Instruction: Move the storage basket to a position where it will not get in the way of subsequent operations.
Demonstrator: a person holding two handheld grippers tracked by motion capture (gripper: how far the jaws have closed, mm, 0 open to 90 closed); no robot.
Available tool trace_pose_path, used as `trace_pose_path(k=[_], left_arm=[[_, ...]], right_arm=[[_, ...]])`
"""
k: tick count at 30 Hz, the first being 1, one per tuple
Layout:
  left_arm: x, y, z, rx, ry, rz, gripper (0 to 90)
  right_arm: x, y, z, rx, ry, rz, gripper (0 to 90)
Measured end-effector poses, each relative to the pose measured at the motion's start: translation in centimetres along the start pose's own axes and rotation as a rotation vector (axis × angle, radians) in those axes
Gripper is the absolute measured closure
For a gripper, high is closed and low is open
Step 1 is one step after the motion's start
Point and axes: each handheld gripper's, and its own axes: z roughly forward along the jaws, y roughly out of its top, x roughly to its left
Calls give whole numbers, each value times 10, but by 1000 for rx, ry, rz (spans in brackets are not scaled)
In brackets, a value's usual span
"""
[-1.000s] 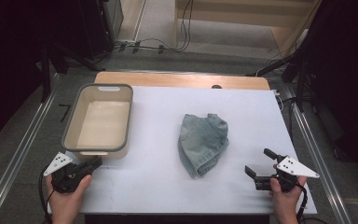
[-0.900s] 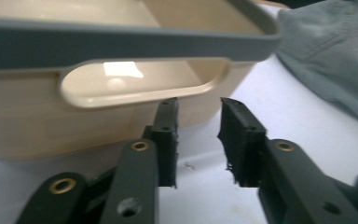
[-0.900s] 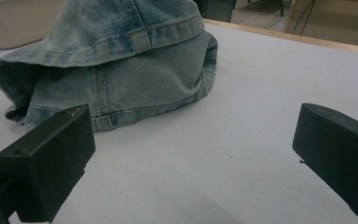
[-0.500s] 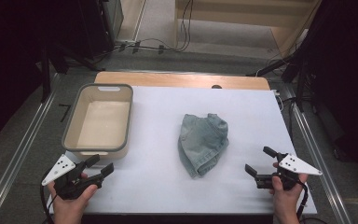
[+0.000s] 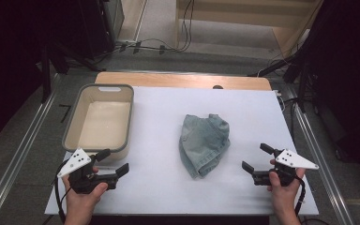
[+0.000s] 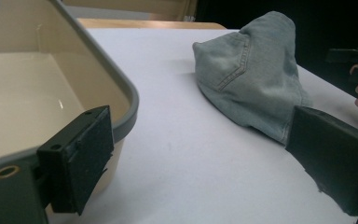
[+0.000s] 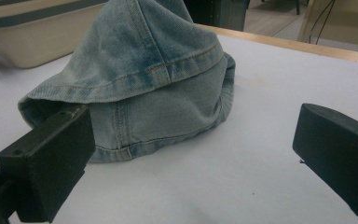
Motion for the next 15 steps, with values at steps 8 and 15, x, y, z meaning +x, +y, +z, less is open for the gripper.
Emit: trace_pose_path(k=[8,15], left_arm=[[-8,8,18,7,-39,23,15],[-16,16,34,10,-75,36,4]], right_arm=[[5,14,10,21,10,-30,0],[6,18,21,40,43,-20,0]])
